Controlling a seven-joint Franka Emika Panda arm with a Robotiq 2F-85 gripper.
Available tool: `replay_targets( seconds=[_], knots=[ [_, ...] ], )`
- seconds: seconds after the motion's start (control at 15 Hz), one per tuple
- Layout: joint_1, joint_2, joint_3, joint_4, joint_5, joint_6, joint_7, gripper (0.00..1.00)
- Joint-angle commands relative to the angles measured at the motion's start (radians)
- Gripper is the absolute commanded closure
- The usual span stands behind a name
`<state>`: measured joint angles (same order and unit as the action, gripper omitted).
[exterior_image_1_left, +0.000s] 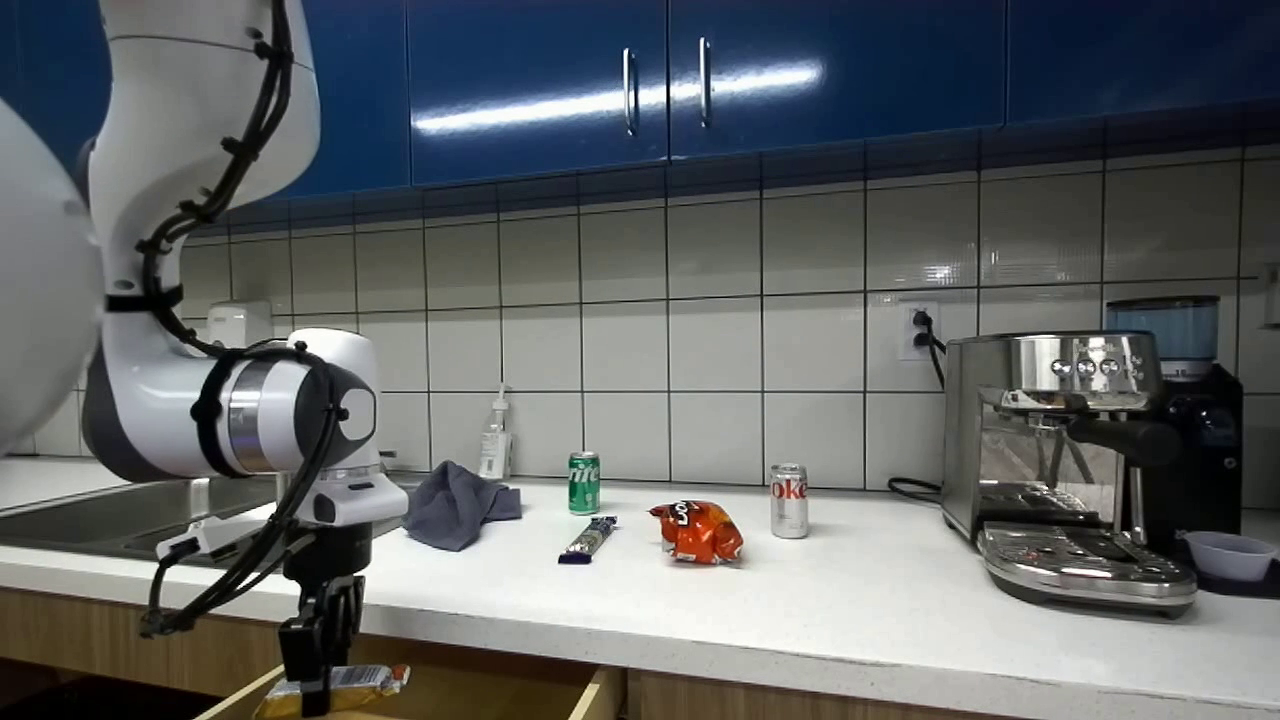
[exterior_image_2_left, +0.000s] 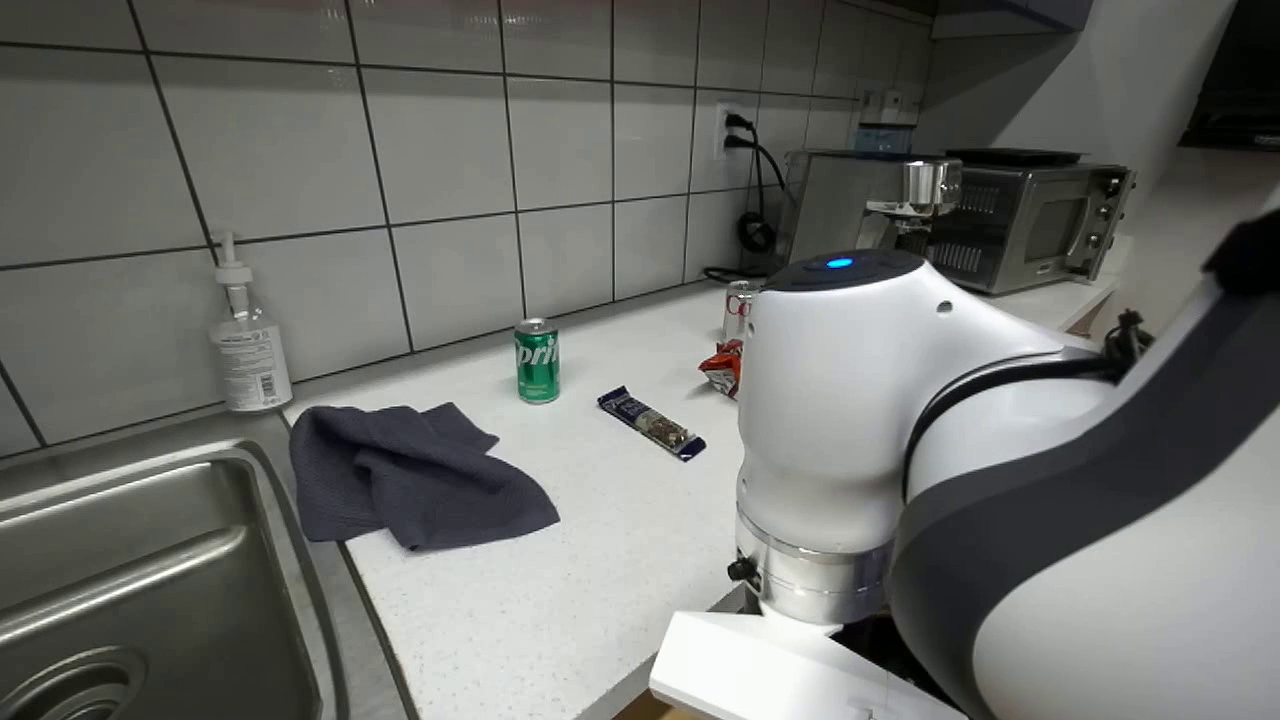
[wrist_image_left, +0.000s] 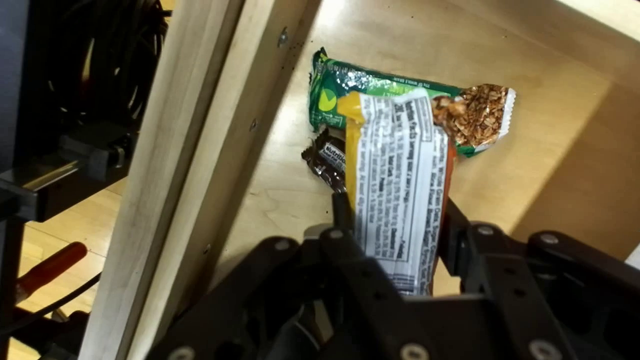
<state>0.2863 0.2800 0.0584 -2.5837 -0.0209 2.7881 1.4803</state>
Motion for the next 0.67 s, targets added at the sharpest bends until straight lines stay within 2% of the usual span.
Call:
replay_targets(
  seconds=[0.0, 0.07, 0.33, 0.4, 0.6],
  knots=[
    [-0.017, 0.019, 0.022, 0.007, 0.053, 0.031, -0.052, 0.46],
    [-0.017, 0.02, 0.021, 0.006, 0.061, 0.036, -0.059, 0.32],
    [-0.018, 0.002, 0.022, 0.0, 0.088, 0.06, -0.088, 0.03],
    [-0.017, -0.008, 0.022, -0.002, 0.091, 0.067, -0.099, 0.0],
    [-0.02, -0.04, 0.026, -0.007, 0.091, 0.079, -0.15, 0.0]
  ],
)
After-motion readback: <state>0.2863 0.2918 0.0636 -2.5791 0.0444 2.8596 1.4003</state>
